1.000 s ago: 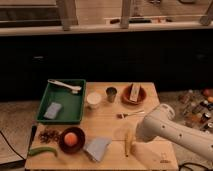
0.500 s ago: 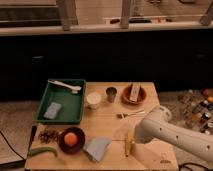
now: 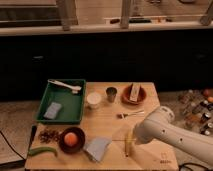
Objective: Place banana in paper cup
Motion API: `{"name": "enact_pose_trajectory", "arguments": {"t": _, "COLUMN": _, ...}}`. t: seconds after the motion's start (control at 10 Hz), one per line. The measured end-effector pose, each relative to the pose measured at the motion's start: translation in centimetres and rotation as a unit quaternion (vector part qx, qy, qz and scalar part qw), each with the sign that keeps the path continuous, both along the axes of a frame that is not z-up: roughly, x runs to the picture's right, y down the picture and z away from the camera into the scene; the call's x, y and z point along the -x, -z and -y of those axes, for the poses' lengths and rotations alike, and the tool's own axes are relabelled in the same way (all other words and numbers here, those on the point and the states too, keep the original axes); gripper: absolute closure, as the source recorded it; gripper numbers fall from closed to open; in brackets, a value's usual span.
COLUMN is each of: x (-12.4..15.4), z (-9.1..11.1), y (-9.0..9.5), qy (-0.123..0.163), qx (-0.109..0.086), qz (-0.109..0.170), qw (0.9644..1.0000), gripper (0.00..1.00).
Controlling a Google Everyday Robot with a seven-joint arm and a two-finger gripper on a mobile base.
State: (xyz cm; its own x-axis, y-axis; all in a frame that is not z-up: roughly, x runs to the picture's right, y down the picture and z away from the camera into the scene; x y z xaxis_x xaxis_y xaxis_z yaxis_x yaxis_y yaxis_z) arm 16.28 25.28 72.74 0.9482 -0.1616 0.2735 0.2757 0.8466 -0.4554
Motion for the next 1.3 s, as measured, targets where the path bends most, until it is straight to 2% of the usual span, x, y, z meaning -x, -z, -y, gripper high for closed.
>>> {"name": "enact_pose_trajectory", "arguments": {"t": 0.1, "x": 0.6, "z": 0.6, "y": 0.8, "qy": 0.017, "qx": -0.003, "qz": 0.016, "qw": 0.9997, "gripper": 0.2}}
{"name": "enact_pose_trajectory", "arguments": {"t": 0.3, "x": 1.0, "z": 0.6, "y": 0.8, "qy": 0.033, "qx": -0.002, "qz": 0.027, "qw": 0.9991, "gripper": 0.2}}
{"name": "enact_pose_trajectory", "arguments": {"t": 0.8, "x": 2.9, "z": -0.8, "y": -1.4, "qy": 0.068, "qx": 0.017, "qz": 0.043, "qw": 0.9966, "gripper": 0.2}}
{"name": "enact_pose_trajectory", "arguments": {"t": 1.2, "x": 3.5, "z": -2.8, "y": -3.7, "qy": 0.074, "qx": 0.045, "qz": 0.045, "qw": 0.9952, "gripper": 0.2}}
{"name": "enact_pose_trajectory", "arguments": {"t": 1.3, "x": 3.4, "z": -3.2, "y": -4.3, "qy": 0.069, "qx": 0.053, "qz": 0.045, "qw": 0.9952, "gripper": 0.25}}
